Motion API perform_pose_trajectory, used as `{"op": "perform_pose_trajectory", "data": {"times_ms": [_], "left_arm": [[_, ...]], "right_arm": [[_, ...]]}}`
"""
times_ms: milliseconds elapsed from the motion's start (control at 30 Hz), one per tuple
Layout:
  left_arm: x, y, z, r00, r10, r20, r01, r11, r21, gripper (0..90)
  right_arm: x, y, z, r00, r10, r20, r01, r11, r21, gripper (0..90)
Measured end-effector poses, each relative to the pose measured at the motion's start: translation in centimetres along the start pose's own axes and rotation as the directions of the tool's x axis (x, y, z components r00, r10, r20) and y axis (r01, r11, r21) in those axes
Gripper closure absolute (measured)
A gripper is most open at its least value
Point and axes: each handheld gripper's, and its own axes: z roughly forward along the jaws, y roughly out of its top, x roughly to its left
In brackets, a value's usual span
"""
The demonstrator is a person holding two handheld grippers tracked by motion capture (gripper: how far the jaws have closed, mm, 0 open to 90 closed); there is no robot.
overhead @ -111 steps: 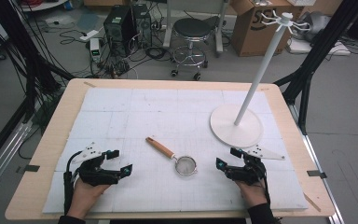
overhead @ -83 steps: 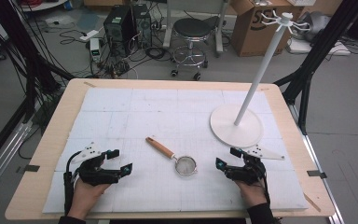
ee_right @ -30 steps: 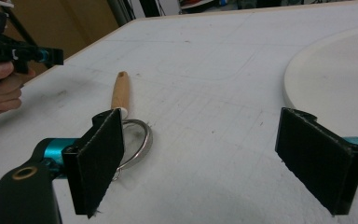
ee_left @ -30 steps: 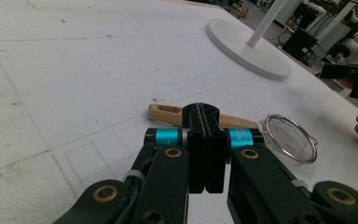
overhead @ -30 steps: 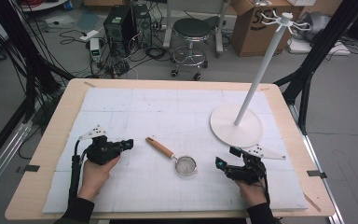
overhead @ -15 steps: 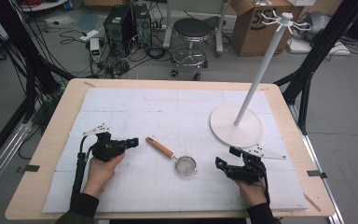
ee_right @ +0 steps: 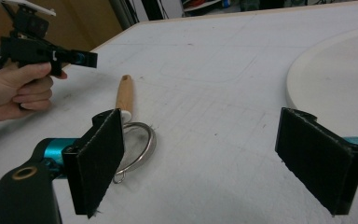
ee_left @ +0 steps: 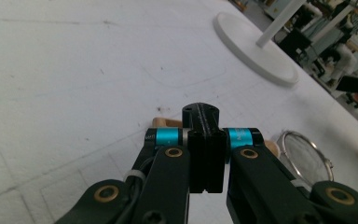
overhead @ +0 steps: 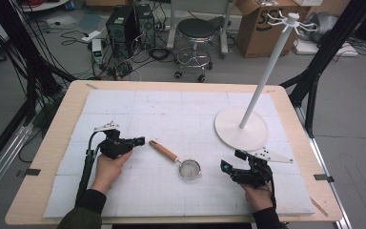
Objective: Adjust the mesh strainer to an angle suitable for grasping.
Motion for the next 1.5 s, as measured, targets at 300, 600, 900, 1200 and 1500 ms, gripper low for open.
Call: {"op": "perform_pose_trajectory", "data": {"times_ms": [300, 600, 900, 1200, 1500], "left_arm": [[0.2, 0.5, 1.3, 0.9995, -0.028, -0.016, 0.028, 0.9996, -0.002, 90.0], [0.8, 1.3, 2.2, 0.9941, -0.097, -0.048, 0.100, 0.9935, 0.055, 90.0], [1.7, 1.5, 2.5, 0.9851, -0.143, -0.095, 0.148, 0.9878, 0.049, 90.0], [2.5, 1.4, 3.1, 0.9742, -0.183, -0.132, 0.193, 0.9790, 0.066, 90.0], [1.9, 1.6, 4.3, 0.9777, -0.150, -0.147, 0.170, 0.9759, 0.137, 90.0]], "right_arm": [[-0.1, 0.0, 0.0, 1.0000, -0.001, 0.000, 0.001, 1.000, -0.005, 14.9], [-0.1, 0.1, 0.0, 1.0000, 0.007, 0.000, -0.007, 1.000, -0.007, 15.0], [-0.3, 0.1, -0.1, 1.0000, 0.007, 0.000, -0.007, 1.000, -0.015, 15.0], [-0.3, 0.1, -0.1, 1.0000, 0.009, 0.001, -0.009, 1.000, -0.020, 15.0], [-0.3, 0.2, -0.2, 0.9999, 0.011, 0.001, -0.011, 1.000, -0.025, 14.9]]}}
